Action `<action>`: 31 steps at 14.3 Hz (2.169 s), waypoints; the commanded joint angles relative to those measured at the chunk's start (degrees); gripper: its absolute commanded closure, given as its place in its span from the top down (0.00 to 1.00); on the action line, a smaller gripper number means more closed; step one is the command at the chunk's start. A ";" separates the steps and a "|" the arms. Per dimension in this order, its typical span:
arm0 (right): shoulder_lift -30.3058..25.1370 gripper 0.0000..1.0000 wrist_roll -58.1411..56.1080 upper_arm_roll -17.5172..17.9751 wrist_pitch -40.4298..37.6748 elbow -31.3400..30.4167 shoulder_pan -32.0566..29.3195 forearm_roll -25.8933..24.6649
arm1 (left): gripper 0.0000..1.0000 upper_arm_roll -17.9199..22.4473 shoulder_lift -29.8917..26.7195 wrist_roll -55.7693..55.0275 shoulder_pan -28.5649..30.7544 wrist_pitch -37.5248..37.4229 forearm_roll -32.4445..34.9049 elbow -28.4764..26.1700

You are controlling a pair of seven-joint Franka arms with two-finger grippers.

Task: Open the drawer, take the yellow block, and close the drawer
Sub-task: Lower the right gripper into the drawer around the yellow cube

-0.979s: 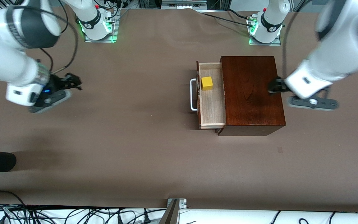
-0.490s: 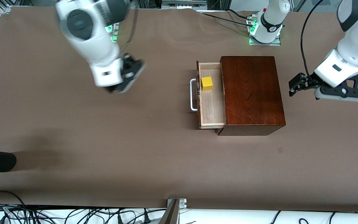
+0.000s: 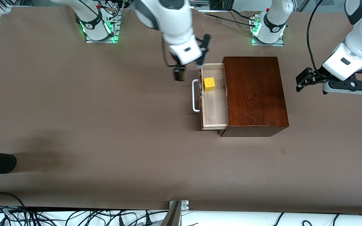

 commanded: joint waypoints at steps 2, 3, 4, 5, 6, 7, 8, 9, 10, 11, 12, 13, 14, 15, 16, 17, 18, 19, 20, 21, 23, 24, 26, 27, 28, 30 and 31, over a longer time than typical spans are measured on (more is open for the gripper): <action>10.07 1.00 -1.79 -0.82 2.20 11.10 4.11 -4.47 | 1.00 -0.12 -0.24 0.83 1.73 -3.28 -3.95 0.55; 12.09 1.00 -1.52 -0.82 2.29 12.78 5.60 -5.71 | 1.00 -0.21 -0.24 0.83 2.08 -3.37 -3.96 0.55; 14.55 1.00 -1.52 -0.90 2.90 14.80 6.39 -5.99 | 1.00 -0.21 -0.24 0.92 2.09 -3.37 -3.96 0.55; 16.92 1.00 -1.52 -0.99 2.81 17.43 6.66 -6.07 | 1.00 -0.21 -0.24 0.92 2.09 -3.37 -3.96 0.55; 17.90 1.00 -1.61 -0.99 2.81 18.24 7.01 -6.51 | 1.00 -0.30 -0.24 0.92 2.09 -3.37 -3.96 0.55; 18.52 1.00 -1.61 -0.91 2.99 18.25 7.19 -7.39 | 1.00 -0.39 -0.24 0.92 2.09 -3.37 -3.96 0.55; 18.96 1.00 -1.70 -0.91 2.82 18.25 7.71 -7.74 | 1.00 -0.56 -0.24 0.92 2.09 -3.37 -3.96 0.64; 19.40 1.00 -1.70 -0.91 2.47 18.16 7.98 -8.01 | 1.00 -0.83 -0.24 0.75 2.09 -3.37 -3.87 0.99; 20.10 1.00 -1.79 -0.82 2.46 18.16 7.98 -8.53 | 1.00 -0.91 -0.06 0.48 2.00 -3.46 -3.87 1.60; 20.63 1.00 -1.87 -0.90 2.90 18.16 7.90 -8.54 | 1.00 -0.92 0.03 0.74 2.00 -3.46 -3.87 1.69; 21.24 1.00 -1.87 -0.91 2.90 18.25 7.90 -8.54 | 1.00 -0.92 0.03 0.83 2.00 -3.46 -3.87 1.69; 21.25 1.00 -2.13 -0.91 2.55 18.16 7.90 -8.54 | 1.00 -0.92 0.03 0.83 2.00 -3.46 -3.87 1.69; 21.25 1.00 -2.57 -0.91 1.85 18.07 7.98 -8.54 | 1.00 -0.92 0.03 0.74 2.00 -3.46 -3.87 1.69; 21.25 1.00 -2.66 -0.91 0.63 18.16 7.98 -8.54 | 1.00 -0.92 0.03 0.74 2.00 -3.46 -3.70 1.69; 21.16 1.00 -2.66 -0.91 -0.60 18.16 7.98 -8.62 | 1.00 -0.92 0.12 0.74 2.00 -3.46 -3.61 1.69; 20.99 1.00 -2.66 -0.82 -0.96 18.16 7.98 -8.54 | 1.00 -0.92 0.12 0.83 1.91 -3.46 -3.61 1.78; 20.90 1.00 -2.66 -0.82 -1.75 18.16 7.98 -8.45 | 1.00 -0.92 0.12 0.66 1.91 -3.46 -3.61 1.78; 20.81 1.00 -2.58 -0.82 -2.28 18.16 7.98 -8.36 | 1.00 -0.92 0.12 0.66 1.91 -3.37 -3.43 1.78; 20.90 1.00 -2.58 -0.82 -2.28 18.16 7.98 -8.36 | 1.00 -0.92 0.12 0.66 1.91 -3.37 -3.26 1.78; 21.16 1.00 -2.49 -0.82 -2.20 18.16 7.98 -8.36 | 1.00 -1.00 0.12 0.83 1.82 -3.29 -3.17 1.78; 21.95 1.00 -2.31 -0.82 -1.41 18.07 8.07 -8.45 | 1.00 -1.00 0.12 0.83 1.47 -3.28 -3.08 1.78; 22.13 1.00 -2.31 -0.82 -0.62 18.16 7.98 -8.45 | 1.00 -1.00 0.12 0.83 1.47 -3.28 -3.08 1.78; 23.01 1.00 -2.05 -0.82 0.26 18.16 8.07 -8.54 | 1.00 -1.00 0.12 0.83 1.47 -3.28 -3.08 1.78; 23.36 1.00 -2.14 -0.90 0.79 18.16 7.98 -8.54 | 1.00 -1.00 0.12 0.92 1.47 -3.28 -3.08 1.78; 23.62 1.00 -2.22 -0.91 0.97 18.25 7.98 -8.54 | 1.00 -1.00 0.12 1.09 1.47 -3.37 -3.17 1.78; 23.89 0.99 -2.31 -0.91 0.97 18.34 7.98 -8.54 | 1.00 -1.00 0.12 1.01 1.47 -3.37 -3.08 1.78; 23.89 0.79 -2.57 -1.08 0.88 18.42 7.90 -8.54 | 1.00 -1.00 0.12 1.01 1.47 -3.37 -3.17 1.78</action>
